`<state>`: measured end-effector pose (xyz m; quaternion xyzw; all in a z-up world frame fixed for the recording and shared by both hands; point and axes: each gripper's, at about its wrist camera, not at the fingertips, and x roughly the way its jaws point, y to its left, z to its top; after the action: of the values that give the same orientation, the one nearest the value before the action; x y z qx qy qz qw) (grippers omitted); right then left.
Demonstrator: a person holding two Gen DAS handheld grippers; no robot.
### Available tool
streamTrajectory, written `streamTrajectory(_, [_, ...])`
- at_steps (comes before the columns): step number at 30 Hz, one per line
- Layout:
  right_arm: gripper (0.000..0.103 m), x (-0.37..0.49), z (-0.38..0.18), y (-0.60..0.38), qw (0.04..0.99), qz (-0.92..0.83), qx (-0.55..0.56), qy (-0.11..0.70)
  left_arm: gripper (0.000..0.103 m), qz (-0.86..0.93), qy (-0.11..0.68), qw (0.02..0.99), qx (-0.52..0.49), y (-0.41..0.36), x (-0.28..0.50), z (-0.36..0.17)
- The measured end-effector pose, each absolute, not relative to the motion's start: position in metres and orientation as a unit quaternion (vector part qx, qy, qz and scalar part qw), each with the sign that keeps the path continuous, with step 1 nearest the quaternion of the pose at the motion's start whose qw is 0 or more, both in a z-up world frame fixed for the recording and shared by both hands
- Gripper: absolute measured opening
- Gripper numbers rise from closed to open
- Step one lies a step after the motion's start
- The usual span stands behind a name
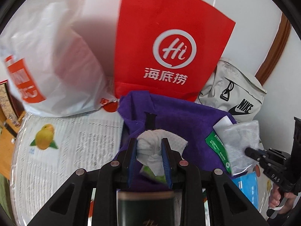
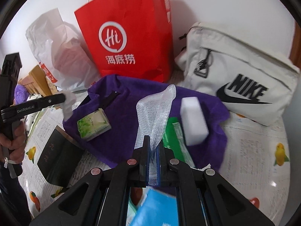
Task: Organize soft objects
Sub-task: 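Open the left tool over the towel while the right tool releases the mesh bag beside the sponge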
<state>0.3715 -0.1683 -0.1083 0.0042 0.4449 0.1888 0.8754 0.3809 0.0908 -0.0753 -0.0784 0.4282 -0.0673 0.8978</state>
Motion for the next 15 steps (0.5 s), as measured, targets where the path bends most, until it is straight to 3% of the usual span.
streamTrajectory(13, [0.008,0.404,-0.151,-0.156,0.841,0.179,-0.02,0.509,0.025,-0.086,0.467,0.878,-0.057,0.045,0.44,-0.104])
streamTrajectory(15, [0.021,0.402,-0.151,-0.157,0.841,0.18,-0.025,0.51,0.025,-0.086,0.474,0.875,-0.051,0.04,0.444,-0.109])
